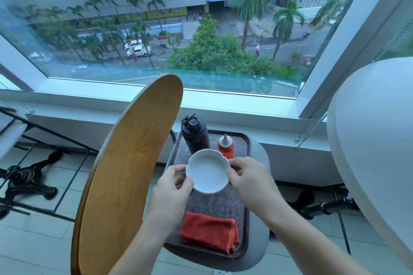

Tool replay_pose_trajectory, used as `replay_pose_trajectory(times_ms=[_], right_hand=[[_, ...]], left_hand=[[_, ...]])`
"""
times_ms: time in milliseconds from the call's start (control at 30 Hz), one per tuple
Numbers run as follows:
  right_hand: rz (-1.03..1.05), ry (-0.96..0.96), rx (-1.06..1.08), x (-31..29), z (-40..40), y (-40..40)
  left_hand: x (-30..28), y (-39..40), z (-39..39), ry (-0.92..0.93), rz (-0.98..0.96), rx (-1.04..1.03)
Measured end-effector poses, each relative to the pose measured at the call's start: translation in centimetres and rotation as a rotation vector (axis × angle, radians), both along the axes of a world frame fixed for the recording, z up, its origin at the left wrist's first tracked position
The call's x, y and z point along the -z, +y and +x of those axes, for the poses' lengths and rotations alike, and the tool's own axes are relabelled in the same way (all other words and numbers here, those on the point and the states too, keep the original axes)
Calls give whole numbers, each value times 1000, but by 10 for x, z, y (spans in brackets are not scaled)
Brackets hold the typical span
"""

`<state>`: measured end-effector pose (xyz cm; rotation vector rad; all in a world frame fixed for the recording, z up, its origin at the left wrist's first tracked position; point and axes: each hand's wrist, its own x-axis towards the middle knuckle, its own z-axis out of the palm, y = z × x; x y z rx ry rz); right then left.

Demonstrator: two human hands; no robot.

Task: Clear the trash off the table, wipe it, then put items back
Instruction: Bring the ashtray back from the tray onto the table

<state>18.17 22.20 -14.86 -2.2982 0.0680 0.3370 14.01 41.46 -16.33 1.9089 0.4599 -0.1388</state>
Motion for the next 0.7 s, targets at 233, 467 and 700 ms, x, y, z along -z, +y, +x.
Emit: replay_pose_trajectory(times_ms=[233,467,700], right_hand=[[-42,-149,11,-71,-13,-31],[-40,-247,71,-122,-27,-71],[5,-289,166,-155,-42,-115]], left_hand=[[-73,-24,-3,-114,32,89],[-124,-57,-4,-217,-29,199],[-151,-95,0,-259,-47,307]])
